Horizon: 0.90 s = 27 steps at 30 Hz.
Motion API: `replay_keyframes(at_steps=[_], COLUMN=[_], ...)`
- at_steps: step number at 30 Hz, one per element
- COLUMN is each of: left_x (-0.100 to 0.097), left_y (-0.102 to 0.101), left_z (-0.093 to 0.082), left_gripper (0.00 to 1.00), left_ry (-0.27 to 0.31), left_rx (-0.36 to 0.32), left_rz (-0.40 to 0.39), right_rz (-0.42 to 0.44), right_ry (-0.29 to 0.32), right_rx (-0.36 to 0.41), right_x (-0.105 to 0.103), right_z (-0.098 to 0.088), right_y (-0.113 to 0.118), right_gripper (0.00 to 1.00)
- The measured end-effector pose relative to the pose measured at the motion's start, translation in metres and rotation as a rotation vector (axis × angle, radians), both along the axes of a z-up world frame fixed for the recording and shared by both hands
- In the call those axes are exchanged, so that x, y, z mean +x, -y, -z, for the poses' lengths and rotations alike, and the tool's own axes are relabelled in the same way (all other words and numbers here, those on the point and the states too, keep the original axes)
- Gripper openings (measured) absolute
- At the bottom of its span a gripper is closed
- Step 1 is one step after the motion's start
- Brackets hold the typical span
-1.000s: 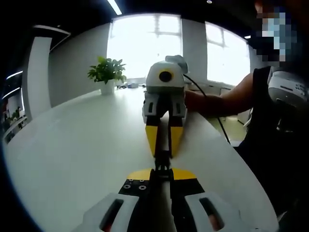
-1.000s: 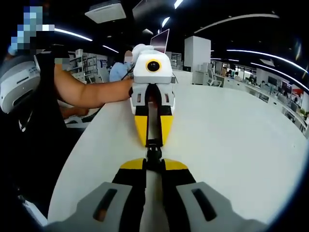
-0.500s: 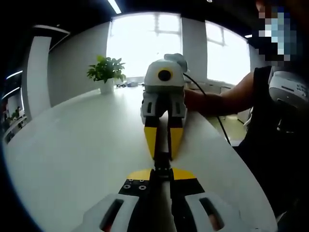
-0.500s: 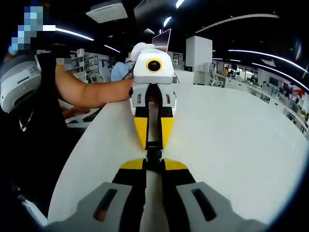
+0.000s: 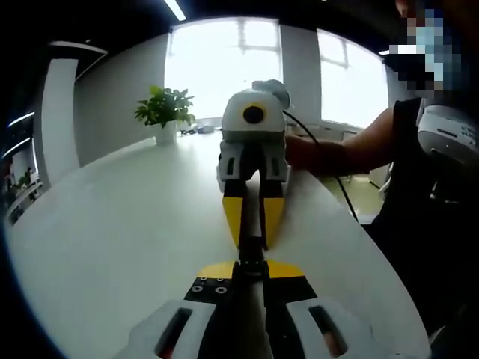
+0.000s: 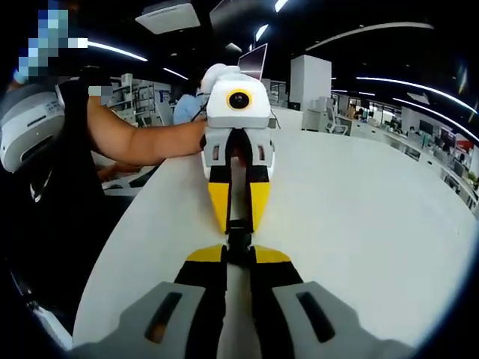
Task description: Snap the two parts of the plastic buckle together until the buckle closes and remains connected.
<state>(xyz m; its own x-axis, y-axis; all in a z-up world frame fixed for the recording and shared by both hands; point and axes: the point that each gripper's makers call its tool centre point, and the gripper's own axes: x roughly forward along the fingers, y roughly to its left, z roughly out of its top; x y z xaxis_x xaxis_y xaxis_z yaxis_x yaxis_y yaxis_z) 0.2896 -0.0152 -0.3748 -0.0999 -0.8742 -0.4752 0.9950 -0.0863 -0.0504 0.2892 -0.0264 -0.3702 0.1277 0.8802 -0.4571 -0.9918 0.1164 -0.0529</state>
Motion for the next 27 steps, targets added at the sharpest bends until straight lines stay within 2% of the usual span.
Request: replay_keyframes(at_steps=[10, 15, 24, 25, 26, 27], left_x=[0.0, -0.001, -0.002, 0.003, -0.001, 0.001], left_y=[0.002, 0.002, 0.002, 0.004, 0.005, 0.006], left_z=[0.0, 0.0, 0.0, 0.0, 0.001, 0.003], left_gripper=[0.08, 0.08, 0.08, 0.08, 0.08, 0.08], left_ry=[0.008, 0.002, -0.002, 0.019, 0.0, 0.005], left_rx=[0.004, 0.0, -0.001, -0.003, 0.003, 0.002], left_rz=[0.004, 0.01, 0.02, -0.003, 0.015, 0.009], right_rz=[-0.026, -0.103, -0.182, -0.201, -0.191, -0.2], right_ry=[-0.006, -0.025, -0.05, -0.041, -0.062, -0.044], right_rx=[-0.019, -0.08, -0.127, -0.118, -0.131, -0.131], right_x=[0.001, 0.002, 0.002, 0.002, 0.002, 0.001], right_z=[0.0, 0.0, 0.001, 0.001, 0.002, 0.002], right_y=[-0.002, -0.003, -0.008, -0.012, -0.009, -0.008], right_gripper=[0.09, 0.09, 0.08, 0.08, 0.08, 0.08])
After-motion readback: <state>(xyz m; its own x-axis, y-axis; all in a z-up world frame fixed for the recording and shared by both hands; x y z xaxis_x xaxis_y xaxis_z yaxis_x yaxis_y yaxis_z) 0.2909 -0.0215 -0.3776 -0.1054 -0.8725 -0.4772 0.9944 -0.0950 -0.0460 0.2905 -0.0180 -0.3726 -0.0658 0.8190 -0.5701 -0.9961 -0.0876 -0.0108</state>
